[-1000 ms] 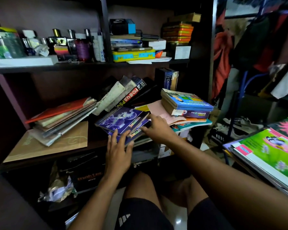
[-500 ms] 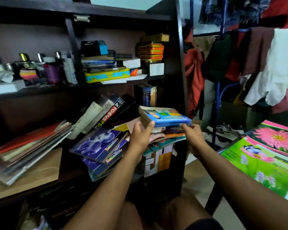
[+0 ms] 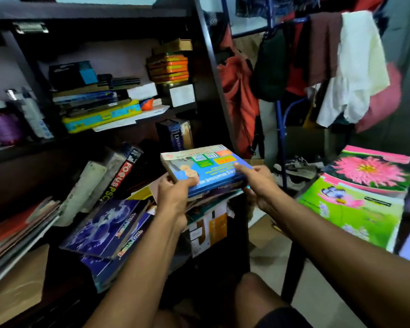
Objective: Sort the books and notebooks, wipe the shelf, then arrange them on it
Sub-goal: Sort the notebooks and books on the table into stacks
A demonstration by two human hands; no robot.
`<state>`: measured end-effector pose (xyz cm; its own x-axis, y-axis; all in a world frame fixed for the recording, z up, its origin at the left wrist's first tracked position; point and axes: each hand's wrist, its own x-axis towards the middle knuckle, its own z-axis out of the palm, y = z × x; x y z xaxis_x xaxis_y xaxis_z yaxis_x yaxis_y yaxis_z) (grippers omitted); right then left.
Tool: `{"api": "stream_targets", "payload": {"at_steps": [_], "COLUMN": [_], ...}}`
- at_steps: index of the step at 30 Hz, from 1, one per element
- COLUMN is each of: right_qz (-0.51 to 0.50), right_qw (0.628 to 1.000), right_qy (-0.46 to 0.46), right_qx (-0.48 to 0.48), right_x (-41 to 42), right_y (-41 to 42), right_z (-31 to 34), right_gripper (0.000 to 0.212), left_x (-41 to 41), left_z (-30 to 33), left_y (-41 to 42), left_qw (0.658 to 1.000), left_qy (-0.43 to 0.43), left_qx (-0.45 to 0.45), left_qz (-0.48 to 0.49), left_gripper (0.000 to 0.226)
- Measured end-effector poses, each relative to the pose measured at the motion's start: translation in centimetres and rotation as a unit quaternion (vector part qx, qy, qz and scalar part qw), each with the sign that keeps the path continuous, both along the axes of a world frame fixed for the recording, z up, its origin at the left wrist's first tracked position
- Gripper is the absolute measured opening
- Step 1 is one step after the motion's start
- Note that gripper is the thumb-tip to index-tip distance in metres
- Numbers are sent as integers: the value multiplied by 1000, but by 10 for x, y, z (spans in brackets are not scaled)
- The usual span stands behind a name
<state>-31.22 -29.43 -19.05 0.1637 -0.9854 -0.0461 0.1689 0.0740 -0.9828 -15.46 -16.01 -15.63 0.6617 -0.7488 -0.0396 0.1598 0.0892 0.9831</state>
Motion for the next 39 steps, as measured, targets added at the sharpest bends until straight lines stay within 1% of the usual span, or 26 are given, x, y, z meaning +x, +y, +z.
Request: {"api": "stream_targets", "payload": {"at_steps": [2, 3, 6, 8, 10, 12, 13, 16, 18, 19, 20, 22, 23, 24, 26, 28, 29, 31, 33, 35, 37, 39], "right_qz": [-28, -37, -63, -84, -92, -83, -84, -104, -109, -100, -86, -62, -62, -70, -99, -138, -149, -156, -156, -168, -194, -189], "right_qw": [998, 996, 986, 973, 963, 956, 955, 946, 919, 906, 900, 906, 908, 909, 905, 904, 917, 951, 970, 979, 978, 976], "right_qy": [24, 30, 59, 122, 193, 249, 264, 302, 377, 411, 427, 415, 412, 409, 414, 399, 361, 259, 175, 108, 62, 65], "right_qx": [-47, -69, -140, -179, -164, -132, -107, -53, -34, -21, -1, 51, 52, 41, -15, -64, -77, -68, -59, -53, -56, -89], "right_x": [-32, -51, -133, -200, -273, -329, -363, -420, -440, -449, -454, -463, -463, -466, -468, -461, -455, -442, -427, -405, -379, -347], "right_y": [18, 27, 66, 84, 102, 109, 111, 100, 87, 81, 77, 73, 74, 73, 70, 72, 72, 75, 77, 74, 69, 66], "right_z": [10, 15, 30, 35, 43, 52, 54, 48, 37, 29, 21, 4, 2, 0, 7, 21, 26, 29, 27, 18, 6, -3], "right_gripper": [50, 47, 42, 39, 39, 38, 39, 37, 37, 39, 41, 43, 45, 48, 50, 43, 40, 36, 34, 33, 33, 44], "left_x": [-30, -47, -125, -188, -253, -299, -327, -379, -398, -406, -410, -416, -417, -421, -425, -423, -418, -408, -396, -379, -357, -328], "left_z": [7, 7, -8, -21, -36, -45, -46, -52, -56, -59, -61, -71, -73, -73, -65, -56, -52, -48, -47, -42, -34, -28], "left_y": [30, 43, 75, 89, 99, 104, 103, 85, 73, 68, 67, 65, 65, 65, 68, 71, 71, 74, 77, 77, 71, 59], "left_qw": [996, 993, 972, 956, 939, 928, 926, 933, 936, 935, 933, 934, 934, 934, 929, 920, 920, 923, 931, 940, 942, 953], "left_qy": [25, 41, 87, 132, 183, 196, 187, 142, 127, 119, 117, 98, 90, 89, 108, 134, 135, 145, 139, 139, 166, 160], "left_qx": [-62, -80, -73, -35, -1, 13, 21, 31, 49, 72, 94, 122, 129, 137, 156, 177, 180, 181, 173, 151, 122, 96], "left_qz": [-51, -80, -207, -258, -291, -316, -328, -329, -326, -327, -327, -321, -320, -317, -318, -323, -320, -308, -291, -273, -263, -238], "left_gripper": [57, 55, 29, 24, 28, 33, 35, 40, 43, 44, 44, 47, 48, 44, 34, 30, 27, 23, 22, 17, 13, 14]}}
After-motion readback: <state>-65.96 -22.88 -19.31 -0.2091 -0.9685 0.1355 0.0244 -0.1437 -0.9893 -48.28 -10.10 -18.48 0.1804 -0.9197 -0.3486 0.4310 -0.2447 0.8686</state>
